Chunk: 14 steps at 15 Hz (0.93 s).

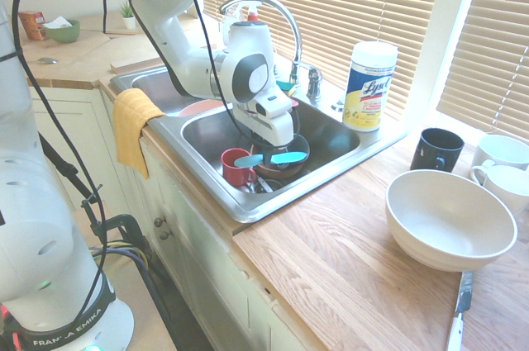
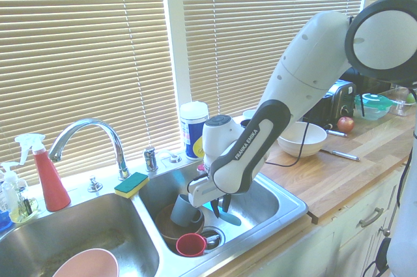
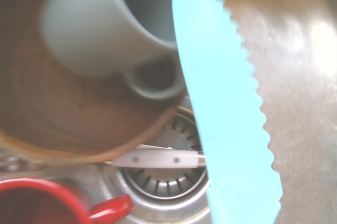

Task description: Put the knife into the sink

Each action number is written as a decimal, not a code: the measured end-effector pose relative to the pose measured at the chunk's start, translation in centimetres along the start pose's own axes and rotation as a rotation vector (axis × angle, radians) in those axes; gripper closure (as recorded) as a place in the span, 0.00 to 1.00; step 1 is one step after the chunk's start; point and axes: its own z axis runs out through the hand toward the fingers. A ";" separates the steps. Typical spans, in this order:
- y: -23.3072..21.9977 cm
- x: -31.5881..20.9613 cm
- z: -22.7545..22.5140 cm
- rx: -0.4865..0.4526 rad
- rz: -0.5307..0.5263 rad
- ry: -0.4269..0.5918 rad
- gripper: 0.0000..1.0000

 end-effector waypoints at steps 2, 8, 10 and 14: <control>0.2 -0.1 0.6 -0.004 0.005 -0.001 1.00; 1.0 1.0 1.9 -0.021 0.032 -0.004 1.00; 1.3 0.8 3.5 -0.030 0.033 -0.016 1.00; 1.6 0.5 6.3 -0.053 0.045 -0.038 1.00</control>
